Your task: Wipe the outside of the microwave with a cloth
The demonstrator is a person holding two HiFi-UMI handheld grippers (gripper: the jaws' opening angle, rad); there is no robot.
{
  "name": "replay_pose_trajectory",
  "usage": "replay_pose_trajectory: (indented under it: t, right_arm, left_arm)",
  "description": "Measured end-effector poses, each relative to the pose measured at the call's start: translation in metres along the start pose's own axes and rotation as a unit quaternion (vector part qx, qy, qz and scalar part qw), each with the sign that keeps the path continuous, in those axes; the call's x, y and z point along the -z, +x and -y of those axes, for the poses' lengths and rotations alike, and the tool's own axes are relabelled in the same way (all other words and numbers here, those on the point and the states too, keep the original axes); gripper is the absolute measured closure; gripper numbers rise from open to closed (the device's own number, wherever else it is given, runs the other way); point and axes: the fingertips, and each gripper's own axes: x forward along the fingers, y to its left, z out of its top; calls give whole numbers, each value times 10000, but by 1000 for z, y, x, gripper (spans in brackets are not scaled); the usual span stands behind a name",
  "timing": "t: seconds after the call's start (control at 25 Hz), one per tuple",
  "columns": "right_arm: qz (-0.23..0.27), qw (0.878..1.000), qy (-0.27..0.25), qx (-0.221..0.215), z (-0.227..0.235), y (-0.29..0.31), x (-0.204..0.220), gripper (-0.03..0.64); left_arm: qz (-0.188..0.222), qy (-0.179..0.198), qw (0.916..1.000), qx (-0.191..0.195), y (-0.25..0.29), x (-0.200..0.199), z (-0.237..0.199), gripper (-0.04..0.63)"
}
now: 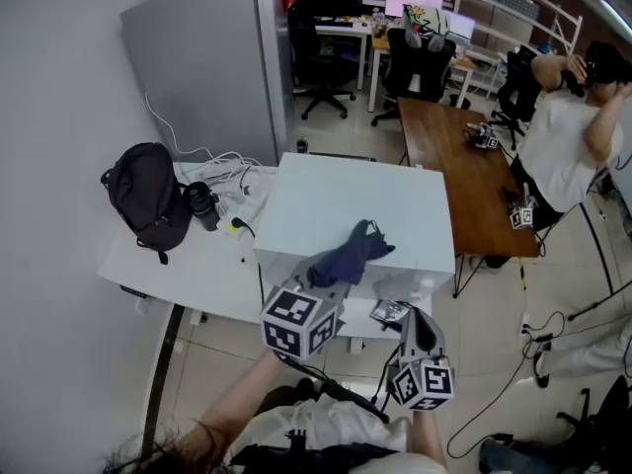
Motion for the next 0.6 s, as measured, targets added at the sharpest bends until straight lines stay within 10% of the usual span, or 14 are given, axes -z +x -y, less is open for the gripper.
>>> replay_pose_trajectory:
  t: [0.28, 0.6]
  right_arm:
    - [-227, 9985, 135, 485, 28, -42, 19, 597]
    - [-127, 9982, 238, 537, 16, -52, 19, 597]
  left_arm:
    - [-658, -57, 9821, 1764, 56, 88, 130, 543]
    - [-754, -227, 9895, 1209, 88, 104, 85, 543]
